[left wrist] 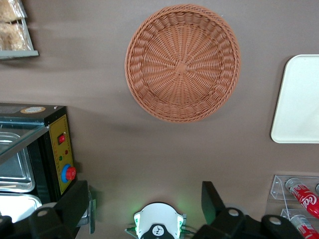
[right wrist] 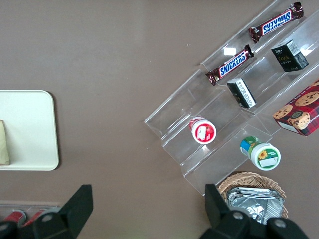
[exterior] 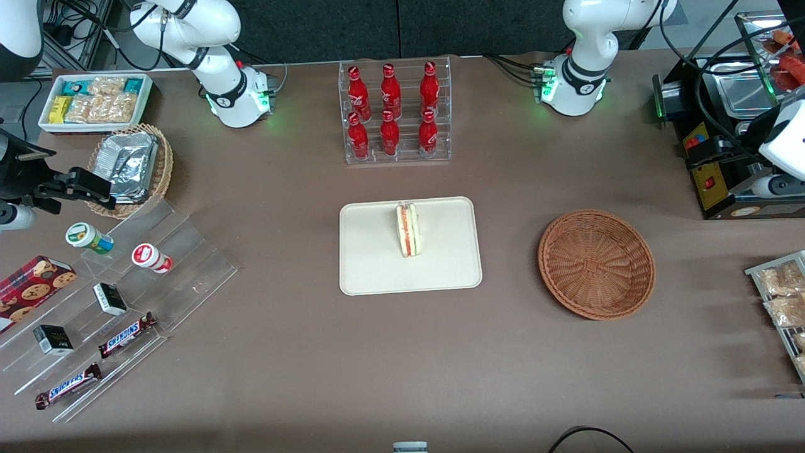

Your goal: Place sandwich from basket to tray

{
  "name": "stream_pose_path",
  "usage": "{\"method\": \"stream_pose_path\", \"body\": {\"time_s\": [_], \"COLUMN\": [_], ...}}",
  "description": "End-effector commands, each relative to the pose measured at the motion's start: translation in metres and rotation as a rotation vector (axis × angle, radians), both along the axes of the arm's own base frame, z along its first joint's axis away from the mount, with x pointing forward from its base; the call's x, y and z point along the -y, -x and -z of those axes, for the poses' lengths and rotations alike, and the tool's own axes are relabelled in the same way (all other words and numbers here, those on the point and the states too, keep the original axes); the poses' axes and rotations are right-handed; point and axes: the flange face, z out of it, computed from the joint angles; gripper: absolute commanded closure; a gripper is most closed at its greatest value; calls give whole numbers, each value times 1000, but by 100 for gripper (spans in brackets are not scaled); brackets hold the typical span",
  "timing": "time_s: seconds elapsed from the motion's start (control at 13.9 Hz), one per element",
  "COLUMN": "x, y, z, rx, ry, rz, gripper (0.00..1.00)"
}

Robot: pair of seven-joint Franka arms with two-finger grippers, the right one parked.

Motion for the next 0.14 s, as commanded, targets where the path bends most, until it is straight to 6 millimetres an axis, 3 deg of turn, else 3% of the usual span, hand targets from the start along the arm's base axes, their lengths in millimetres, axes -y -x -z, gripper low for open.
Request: {"method": "stream_pose_path", "body": {"time_s": [0.0, 0.07], "x": [17, 18], "y": [1, 0], "z": [-13, -12], "rx": [-5, -8], "ry": [10, 10], "rz": [45, 45], "gripper": [0, 0]}}
